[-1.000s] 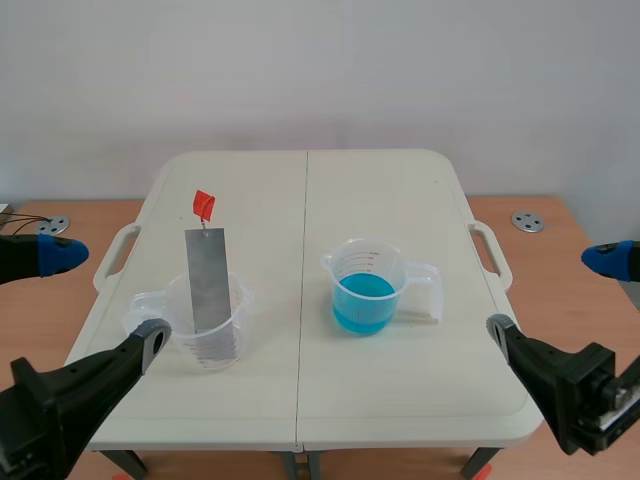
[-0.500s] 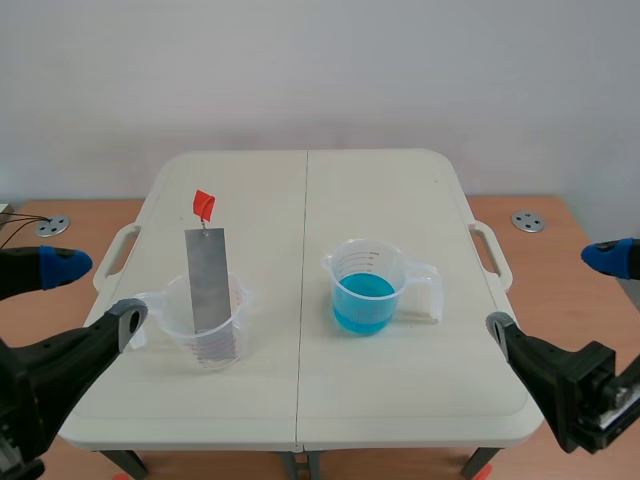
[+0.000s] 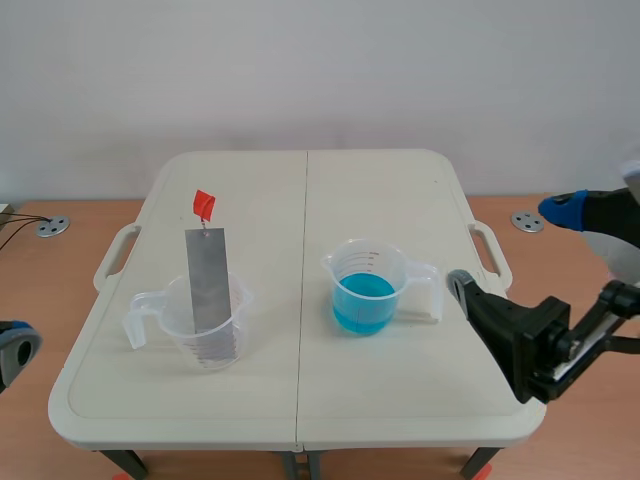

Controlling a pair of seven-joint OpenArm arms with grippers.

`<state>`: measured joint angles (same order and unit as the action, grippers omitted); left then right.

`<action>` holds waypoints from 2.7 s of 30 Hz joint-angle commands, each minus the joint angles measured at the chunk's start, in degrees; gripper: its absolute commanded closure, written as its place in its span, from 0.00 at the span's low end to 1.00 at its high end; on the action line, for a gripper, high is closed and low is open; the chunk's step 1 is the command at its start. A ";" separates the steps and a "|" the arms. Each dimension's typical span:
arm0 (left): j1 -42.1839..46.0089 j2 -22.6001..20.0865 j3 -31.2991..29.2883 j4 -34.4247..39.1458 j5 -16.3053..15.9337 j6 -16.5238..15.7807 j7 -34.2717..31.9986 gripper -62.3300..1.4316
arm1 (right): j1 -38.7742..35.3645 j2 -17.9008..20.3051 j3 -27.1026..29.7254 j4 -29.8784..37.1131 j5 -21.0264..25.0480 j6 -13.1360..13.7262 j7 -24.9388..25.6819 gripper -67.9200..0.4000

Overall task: Hold the metal plate by the orange handle, dip it into the blue solution, take it out and point at it, then put the plate back in the beaker on the left.
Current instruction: 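Lift the metal plate out of the left beaker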

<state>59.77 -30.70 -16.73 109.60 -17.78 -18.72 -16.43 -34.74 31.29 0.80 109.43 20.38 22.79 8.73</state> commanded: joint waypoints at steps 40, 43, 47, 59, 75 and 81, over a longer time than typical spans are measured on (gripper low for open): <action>5.14 6.08 -2.16 -2.73 9.51 -0.07 -4.83 0.92 | 35.47 -6.95 -33.24 -4.24 -2.49 -2.45 -19.17 0.04; 5.11 6.08 -2.16 -2.73 9.51 -0.07 -4.81 0.92 | 36.24 -8.52 -34.88 -6.12 -4.11 -4.02 -18.95 0.04; 5.11 6.08 -2.16 -2.73 9.51 -0.07 -4.81 0.92 | 37.62 -10.29 -36.41 -10.34 -4.81 -4.15 -16.35 0.04; 5.11 6.08 -2.16 -2.73 9.51 -0.07 -4.79 0.92 | 44.02 -15.65 -36.87 -24.63 -5.49 -3.89 -10.21 0.04; 5.14 6.05 -2.16 -2.73 9.51 -0.07 -4.79 0.92 | 53.44 -22.67 -39.85 -39.93 -6.91 -0.63 -7.39 0.04; 5.11 6.05 -2.16 -2.73 9.51 -0.07 -4.81 0.92 | 55.84 -24.39 -41.57 -43.41 -7.17 -0.63 -5.57 0.04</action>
<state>64.88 -24.77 -18.68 106.48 -7.73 -18.70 -20.10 19.27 7.70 -40.60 65.43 12.84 22.09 2.35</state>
